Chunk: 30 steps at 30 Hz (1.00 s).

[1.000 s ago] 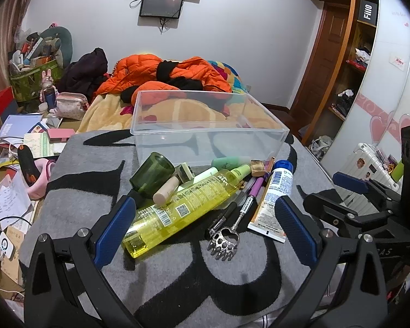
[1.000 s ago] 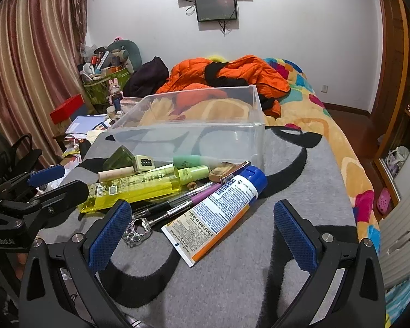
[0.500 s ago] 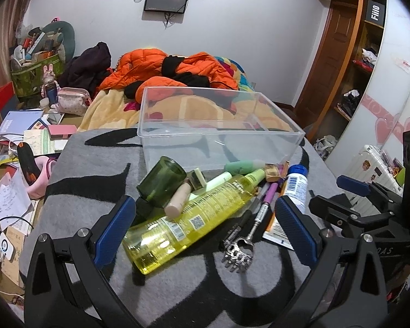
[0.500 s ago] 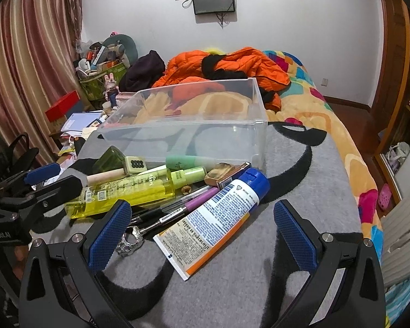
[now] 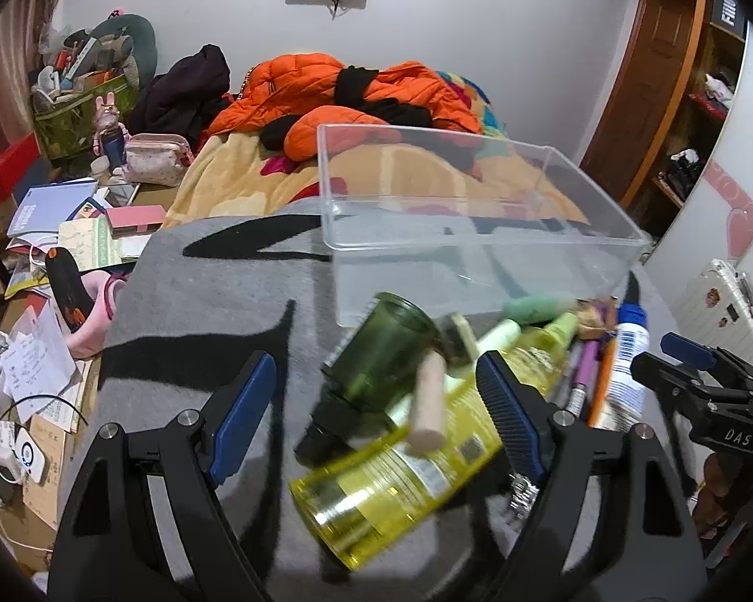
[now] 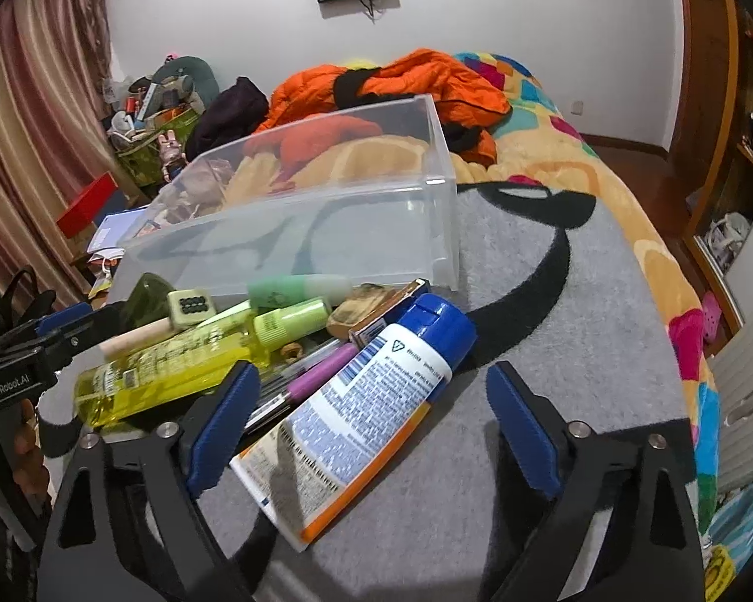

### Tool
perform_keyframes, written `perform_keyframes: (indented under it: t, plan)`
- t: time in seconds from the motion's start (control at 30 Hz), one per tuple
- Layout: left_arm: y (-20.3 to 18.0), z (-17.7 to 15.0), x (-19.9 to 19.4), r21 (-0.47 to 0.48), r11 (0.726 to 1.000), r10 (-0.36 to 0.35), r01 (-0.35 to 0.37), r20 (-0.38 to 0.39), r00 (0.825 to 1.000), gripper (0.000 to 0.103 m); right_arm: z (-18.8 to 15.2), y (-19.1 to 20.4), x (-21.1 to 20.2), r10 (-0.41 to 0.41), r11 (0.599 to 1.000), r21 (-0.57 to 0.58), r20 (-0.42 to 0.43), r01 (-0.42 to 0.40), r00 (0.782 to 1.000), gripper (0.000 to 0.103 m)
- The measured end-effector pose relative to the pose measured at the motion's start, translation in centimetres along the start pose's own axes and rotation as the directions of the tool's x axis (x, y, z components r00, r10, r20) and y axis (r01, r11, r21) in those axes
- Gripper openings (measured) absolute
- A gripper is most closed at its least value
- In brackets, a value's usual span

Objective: Organize objects
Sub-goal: 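Grasp the sunscreen tube with the right tool while the left tool grasps the green bottle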

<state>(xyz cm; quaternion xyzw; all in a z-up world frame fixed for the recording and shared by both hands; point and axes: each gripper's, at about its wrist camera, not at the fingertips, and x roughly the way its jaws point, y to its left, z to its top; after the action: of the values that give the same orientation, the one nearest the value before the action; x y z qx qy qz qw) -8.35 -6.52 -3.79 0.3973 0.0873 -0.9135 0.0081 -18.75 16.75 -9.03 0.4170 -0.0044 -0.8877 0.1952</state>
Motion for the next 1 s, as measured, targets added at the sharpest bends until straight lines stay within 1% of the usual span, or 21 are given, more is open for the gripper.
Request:
perform_keyframes:
  t: [0.07,0.13,0.23,0.27,0.4,0.47,0.5,0.63,0.77,0.83,0.93,1.0]
  plan:
    - [0.5,0.3,1.0,-0.002,1.000,0.000,0.000,-0.025,1.000,0.078,0.1,-0.1,0.7,-0.010,1.000,0.007,-0.014,0.010,1.000,0.078]
    - [0.8,0.5,1.8,-0.009,1.000,-0.007,0.007,-0.053,0.999,0.073,0.1,-0.3,1.4,-0.019,1.000,0.017,-0.031,0.019,0.999,0.068]
    - [1.5,0.8,3.2,-0.025,0.999,-0.032,0.030,-0.084,0.996,0.071,0.0,-0.7,2.3,-0.009,0.999,0.038,-0.062,0.012,0.998,0.063]
    - [1.6,0.9,3.5,-0.028,0.999,-0.038,0.036,-0.089,0.995,0.071,-0.1,-0.8,2.5,0.001,0.999,0.044,-0.069,0.002,0.998,0.063]
    - [1.8,1.1,4.7,-0.034,0.998,-0.061,0.058,-0.107,0.992,0.069,-0.3,-1.5,2.6,0.033,0.998,0.060,-0.073,-0.028,0.997,0.060]
    - [1.7,1.0,4.8,-0.031,0.998,-0.062,0.059,-0.111,0.992,0.066,-0.4,-1.6,2.5,0.034,0.998,0.049,-0.075,-0.031,0.997,0.058]
    - [1.7,1.0,4.7,-0.029,0.998,-0.064,0.061,-0.107,0.992,0.060,-0.5,-1.7,2.4,0.031,0.999,0.041,-0.075,-0.028,0.997,0.057]
    - [1.3,0.7,4.2,0.017,1.000,-0.001,0.003,-0.085,0.996,0.050,-0.9,-2.2,1.8,0.038,0.999,0.022,-0.086,-0.036,0.996,0.051]
    - [1.3,-0.1,3.0,0.051,0.997,0.056,-0.053,-0.052,0.997,0.045,-1.3,-2.4,1.1,0.028,0.999,-0.013,-0.098,-0.030,0.995,0.044]
    - [1.6,-0.4,2.4,0.061,0.995,0.083,-0.081,-0.034,0.996,0.042,-1.6,-2.6,0.7,0.010,0.999,-0.037,-0.103,-0.014,0.995,0.041]
    - [2.1,-0.5,1.6,0.045,0.995,0.091,-0.090,-0.020,0.996,0.041,-2.2,-2.8,0.2,-0.032,0.998,-0.065,-0.104,0.026,0.994,0.040]
    - [2.3,-0.4,1.0,0.032,0.996,0.080,-0.079,-0.012,0.997,0.041,-2.2,-3.1,0.1,-0.039,0.997,-0.063,-0.108,0.032,0.993,0.040]
